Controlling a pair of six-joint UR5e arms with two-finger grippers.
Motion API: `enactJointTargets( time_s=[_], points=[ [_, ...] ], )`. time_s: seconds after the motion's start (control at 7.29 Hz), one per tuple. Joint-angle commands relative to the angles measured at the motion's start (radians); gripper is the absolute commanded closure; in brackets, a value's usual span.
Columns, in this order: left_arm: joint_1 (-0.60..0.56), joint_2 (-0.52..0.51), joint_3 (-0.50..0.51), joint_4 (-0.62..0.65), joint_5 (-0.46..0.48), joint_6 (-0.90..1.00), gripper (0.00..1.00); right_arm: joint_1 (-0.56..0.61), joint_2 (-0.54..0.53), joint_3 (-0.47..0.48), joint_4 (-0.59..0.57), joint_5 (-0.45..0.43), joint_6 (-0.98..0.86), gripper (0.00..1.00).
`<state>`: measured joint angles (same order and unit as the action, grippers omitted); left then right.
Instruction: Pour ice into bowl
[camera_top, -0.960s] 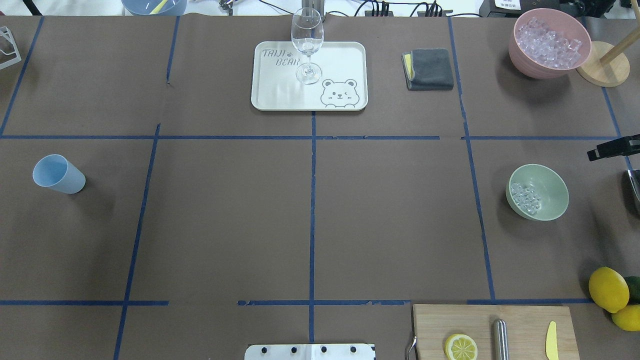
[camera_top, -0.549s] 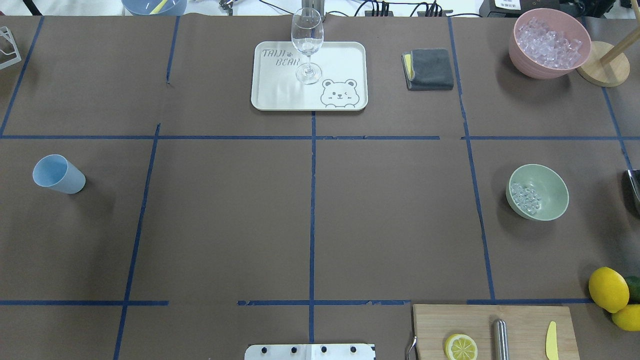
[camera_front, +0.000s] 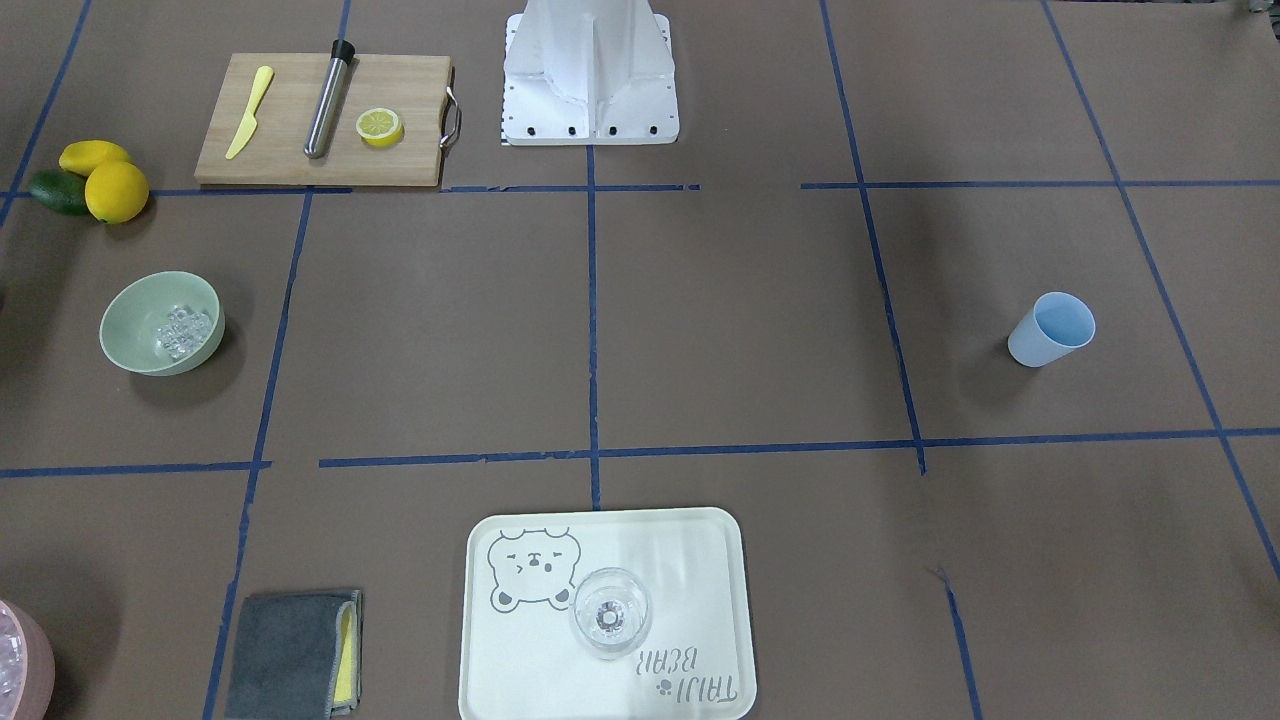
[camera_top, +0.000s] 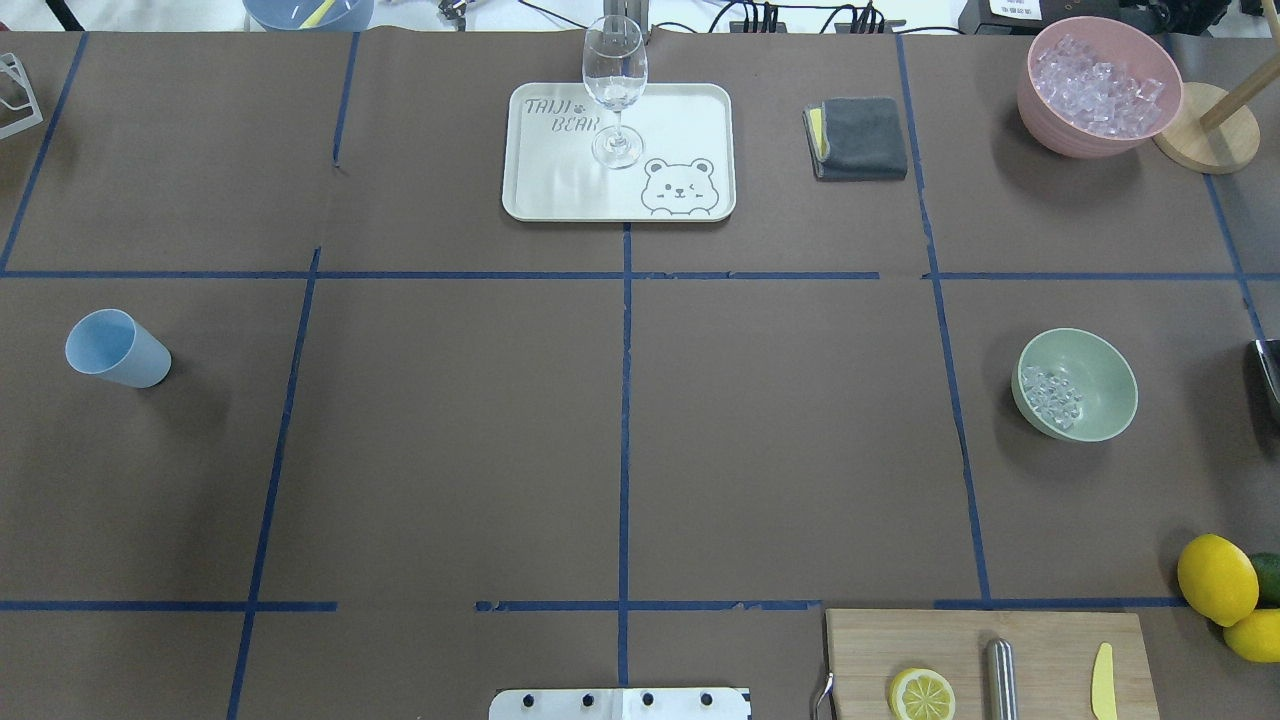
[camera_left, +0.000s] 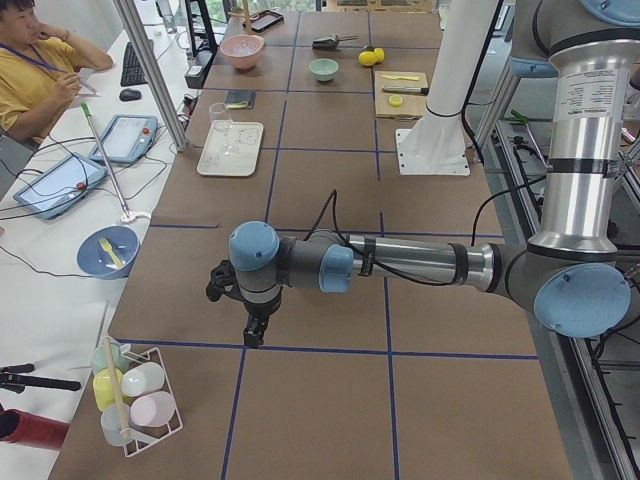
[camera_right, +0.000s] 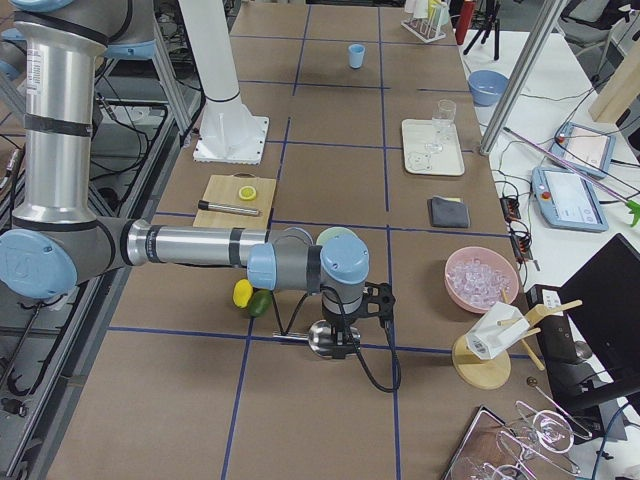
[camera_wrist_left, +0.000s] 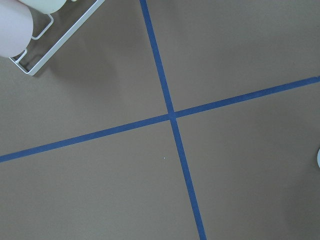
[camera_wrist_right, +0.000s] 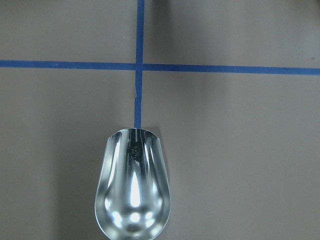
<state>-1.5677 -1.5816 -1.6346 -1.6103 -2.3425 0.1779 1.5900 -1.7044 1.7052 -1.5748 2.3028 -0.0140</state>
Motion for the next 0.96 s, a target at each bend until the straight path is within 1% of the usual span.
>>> enactJointTargets(
  time_s=[0.0,0.27,0.82],
  points=[
    [0.001,0.000,-0.005,0.000,-0.001,0.000,0.00,0.001,0.000,-0.013,0.002,0.024,0.002,0.00],
    [0.003,0.000,-0.004,-0.002,0.003,-0.008,0.00,0.001,0.000,-0.016,0.001,0.087,-0.003,0.00],
    [0.003,-0.001,-0.004,-0.002,-0.001,-0.006,0.00,0.001,0.002,-0.019,0.002,0.093,-0.004,0.00]
  ],
)
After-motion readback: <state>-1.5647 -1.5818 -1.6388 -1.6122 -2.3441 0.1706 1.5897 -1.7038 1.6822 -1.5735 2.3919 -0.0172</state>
